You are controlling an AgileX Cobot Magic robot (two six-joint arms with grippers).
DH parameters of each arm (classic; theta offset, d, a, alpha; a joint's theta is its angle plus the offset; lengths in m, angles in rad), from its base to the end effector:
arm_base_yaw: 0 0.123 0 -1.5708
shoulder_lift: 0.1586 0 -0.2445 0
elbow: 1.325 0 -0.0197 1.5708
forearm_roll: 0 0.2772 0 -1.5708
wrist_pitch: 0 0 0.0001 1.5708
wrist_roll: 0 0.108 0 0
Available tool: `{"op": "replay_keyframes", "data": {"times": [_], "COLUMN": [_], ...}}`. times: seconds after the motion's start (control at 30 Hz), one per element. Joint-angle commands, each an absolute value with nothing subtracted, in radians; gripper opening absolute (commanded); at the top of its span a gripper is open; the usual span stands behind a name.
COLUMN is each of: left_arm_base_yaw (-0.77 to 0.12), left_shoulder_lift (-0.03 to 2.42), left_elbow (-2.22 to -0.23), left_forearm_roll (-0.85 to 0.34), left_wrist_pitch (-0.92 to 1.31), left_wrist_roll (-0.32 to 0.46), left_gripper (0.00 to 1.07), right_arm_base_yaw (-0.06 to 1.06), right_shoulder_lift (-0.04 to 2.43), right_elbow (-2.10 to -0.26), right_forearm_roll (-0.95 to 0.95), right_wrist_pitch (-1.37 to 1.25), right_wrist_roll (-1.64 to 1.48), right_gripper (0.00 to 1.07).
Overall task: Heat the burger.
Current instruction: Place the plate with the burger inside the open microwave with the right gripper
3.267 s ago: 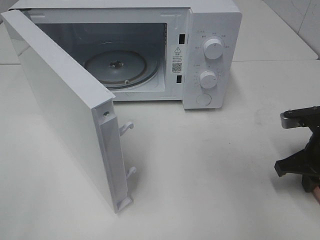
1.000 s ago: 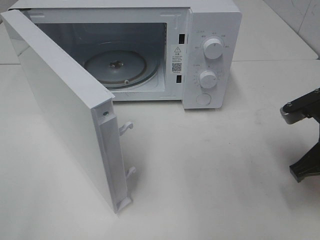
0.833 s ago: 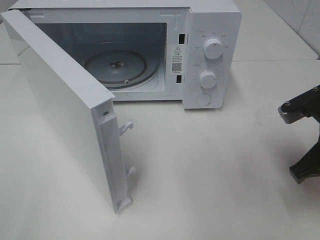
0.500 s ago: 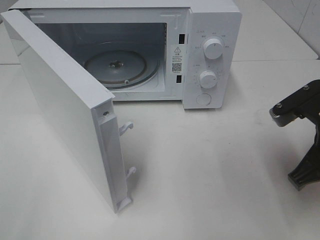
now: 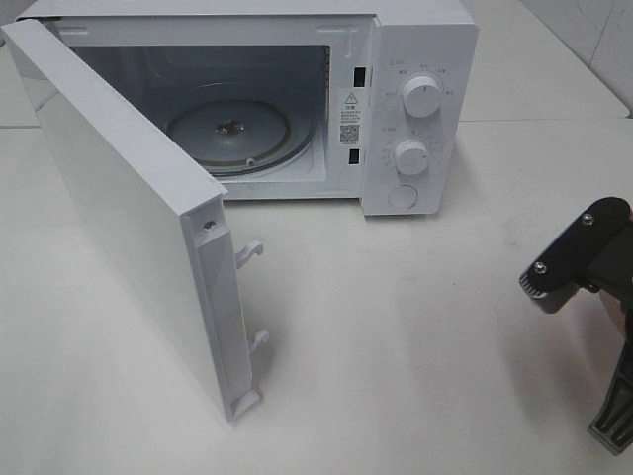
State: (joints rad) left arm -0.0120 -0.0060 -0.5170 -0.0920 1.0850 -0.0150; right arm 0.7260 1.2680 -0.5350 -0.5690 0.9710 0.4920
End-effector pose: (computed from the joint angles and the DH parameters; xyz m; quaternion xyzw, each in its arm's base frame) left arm 0.0699 -0.0096 0.2860 0.0016 0.8527 -0.0529 0.5198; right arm 0.1826 0.0978 0.1172 -0.2746 0.9339 -0.1996 0.1123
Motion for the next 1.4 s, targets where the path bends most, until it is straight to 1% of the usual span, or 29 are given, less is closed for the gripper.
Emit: {"op": "replay_keyframes", "data": {"times": [0.03, 0.07, 0.13, 0.23, 0.3, 0.5, 0.8, 1.0, 1.27, 1.4], "left_arm_base_yaw": [-0.014, -0.014, -0.014, -0.014, -0.014, -0.014, -0.014, -0.014, -0.014, -0.014], "left_shoulder_lift": [-0.020, -0.020, -0.020, -0.020, -0.020, -0.020, -0.020, -0.020, -0.020, -0.020], "left_elbow": [-0.515, -0.515, -0.515, -0.515, -0.515, -0.515, -0.515, -0.515, -0.515, -0.515], "left_forearm_roll": [-0.091, -0.091, -0.091, -0.091, -0.091, -0.091, -0.091, -0.091, -0.091, -0.091], "left_wrist_pitch": [1.070, 1.070, 1.070, 1.070, 1.070, 1.070, 1.070, 1.070, 1.070, 1.070], "left_wrist_roll": [-0.011, -0.011, -0.011, -0.011, -0.011, -0.011, -0.011, -0.011, -0.011, -0.011], "left_gripper": [1.00, 1.00, 1.00, 1.00, 1.00, 1.00, 1.00, 1.00, 1.00, 1.00], "right_arm_base_yaw": [0.781, 0.781, 0.820, 0.835, 0.883, 0.928, 0.928, 0.928, 0.928, 0.928], "right_shoulder_lift": [1.224, 1.224, 1.203, 1.199, 1.195, 1.195, 1.195, 1.195, 1.195, 1.195], "right_elbow": [-0.509, -0.509, -0.500, -0.500, -0.500, -0.500, -0.500, -0.500, -0.500, -0.500], "right_forearm_roll": [-0.625, -0.625, -0.626, -0.626, -0.631, -0.637, -0.661, -0.659, -0.659, -0.659], "right_wrist_pitch": [1.016, 1.016, 1.017, 1.019, 1.033, 1.044, 1.014, 0.916, 0.841, 0.768], "right_wrist_roll": [0.463, 0.463, 0.438, 0.430, 0.390, 0.327, 0.234, 0.079, 0.010, -0.097], "right_gripper": [0.00, 0.00, 0.00, 0.00, 0.00, 0.00, 0.00, 0.00, 0.00, 0.00]}}
